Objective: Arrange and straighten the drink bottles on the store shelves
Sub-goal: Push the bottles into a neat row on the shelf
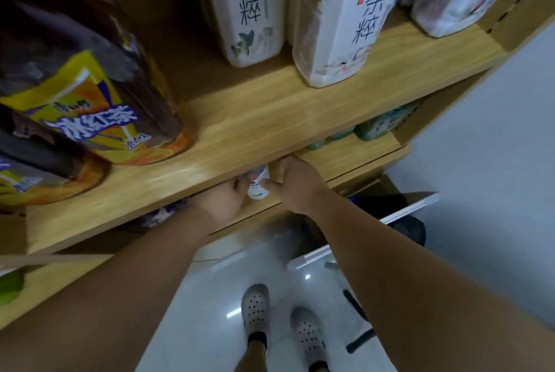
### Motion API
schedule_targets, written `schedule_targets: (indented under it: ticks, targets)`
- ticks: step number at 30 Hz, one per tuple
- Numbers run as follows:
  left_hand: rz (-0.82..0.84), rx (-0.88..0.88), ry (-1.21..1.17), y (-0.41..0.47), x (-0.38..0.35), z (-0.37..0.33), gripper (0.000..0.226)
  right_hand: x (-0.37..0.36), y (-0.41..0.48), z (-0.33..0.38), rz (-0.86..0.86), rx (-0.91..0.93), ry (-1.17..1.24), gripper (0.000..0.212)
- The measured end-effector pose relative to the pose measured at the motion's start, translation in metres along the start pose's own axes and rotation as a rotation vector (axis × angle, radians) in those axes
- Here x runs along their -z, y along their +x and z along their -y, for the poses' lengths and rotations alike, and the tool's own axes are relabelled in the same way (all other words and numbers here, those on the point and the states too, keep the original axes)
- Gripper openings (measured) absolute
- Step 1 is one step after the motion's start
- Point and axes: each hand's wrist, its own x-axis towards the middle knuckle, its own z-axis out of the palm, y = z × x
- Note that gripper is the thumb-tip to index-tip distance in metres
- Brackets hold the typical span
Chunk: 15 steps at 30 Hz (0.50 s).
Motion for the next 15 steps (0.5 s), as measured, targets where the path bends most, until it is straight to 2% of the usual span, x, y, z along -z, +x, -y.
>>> schedule_targets:
  ticks: [2, 4, 8, 11, 15]
  targets:
    - [-0.02, 0.026, 0.017, 0.0, 0.003, -0.006, 0.058, -0.005, 0.011, 0.001, 0.032, 0.033, -0.011, 0.044]
    - [-0.057, 0.085, -0.073, -0.008, 0.006, -0.014, 0.06, -0.012, 0.014, -0.002, 0.022, 0.05, 0.022, 0.044]
    - [-0.093, 0.227, -0.512, -0.02, -0.005, -0.016, 0.054, -0.024, 0.001, -0.009, -0.011, 0.049, 0.186, 0.048]
    - [-0.235, 0.107, -0.8, -0.033, -0.018, -0.014, 0.036, -0.024, -0.015, -0.014, -0.013, 0.109, 0.241, 0.049]
    - [-0.294, -0.009, -0.865, -0.06, -0.023, -0.014, 0.034, -0.019, -0.045, -0.013, 0.044, 0.146, 0.279, 0.056]
